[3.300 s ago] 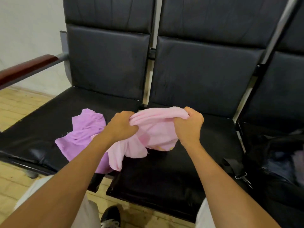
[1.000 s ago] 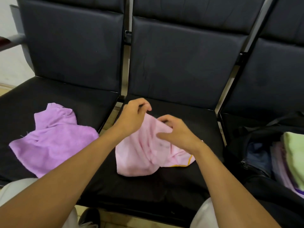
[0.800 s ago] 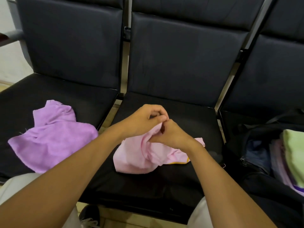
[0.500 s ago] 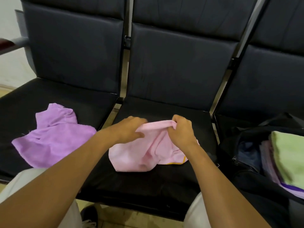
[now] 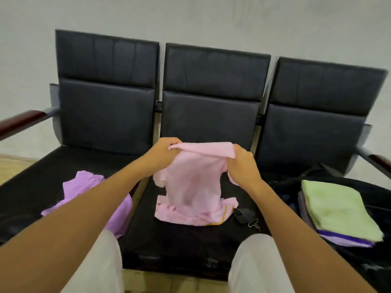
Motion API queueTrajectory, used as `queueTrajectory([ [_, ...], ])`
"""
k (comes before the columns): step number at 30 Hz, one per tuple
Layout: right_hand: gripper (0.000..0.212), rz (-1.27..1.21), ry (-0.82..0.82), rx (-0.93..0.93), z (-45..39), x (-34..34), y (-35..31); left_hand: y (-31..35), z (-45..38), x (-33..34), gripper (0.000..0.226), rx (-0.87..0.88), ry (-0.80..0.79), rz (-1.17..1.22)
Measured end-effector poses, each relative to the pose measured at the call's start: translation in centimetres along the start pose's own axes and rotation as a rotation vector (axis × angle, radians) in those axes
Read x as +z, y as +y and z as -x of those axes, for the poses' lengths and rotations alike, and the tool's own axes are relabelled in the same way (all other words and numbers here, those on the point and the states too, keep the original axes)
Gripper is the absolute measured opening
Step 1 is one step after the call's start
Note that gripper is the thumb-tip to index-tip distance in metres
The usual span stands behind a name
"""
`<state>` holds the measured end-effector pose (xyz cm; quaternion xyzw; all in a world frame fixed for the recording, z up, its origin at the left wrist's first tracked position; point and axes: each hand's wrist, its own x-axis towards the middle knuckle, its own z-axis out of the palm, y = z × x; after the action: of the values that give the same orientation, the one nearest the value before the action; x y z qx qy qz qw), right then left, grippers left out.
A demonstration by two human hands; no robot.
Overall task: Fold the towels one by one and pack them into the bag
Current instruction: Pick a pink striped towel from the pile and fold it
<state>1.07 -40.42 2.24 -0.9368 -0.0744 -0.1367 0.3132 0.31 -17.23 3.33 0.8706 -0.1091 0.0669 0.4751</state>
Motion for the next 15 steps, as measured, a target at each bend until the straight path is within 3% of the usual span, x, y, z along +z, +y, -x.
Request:
queueTrajectory([
  [3, 0.027, 0.077, 0.012, -0.036, 0.5, -4.0, -2.3, 4.0, 0.9, -3.2, 0.021, 0.029, -0.188, -0.124],
  [6, 0.034, 0.169, -0.020, -0.076, 1.3, -7.6, -4.0, 6.9, 1.7, -5.6, 0.032, 0.016, -0.355, -0.553],
  [9, 0.040, 0.172, -0.026, -0.092, 2.2, -10.7, -5.8, 10.5, 2.3, -7.2, 0.040, 0.063, -0.209, -0.683],
  [11, 0.039, 0.066, -0.019, -0.096, 2.6, -12.6, -6.8, 12.7, 3.0, -7.9, 0.037, 0.112, -0.090, -0.624],
  [15, 0.037, -0.065, -0.029, -0.132, 3.4, -15.8, -8.5, 15.5, 4.4, -9.1, 0.028, 0.164, -0.002, -0.383],
])
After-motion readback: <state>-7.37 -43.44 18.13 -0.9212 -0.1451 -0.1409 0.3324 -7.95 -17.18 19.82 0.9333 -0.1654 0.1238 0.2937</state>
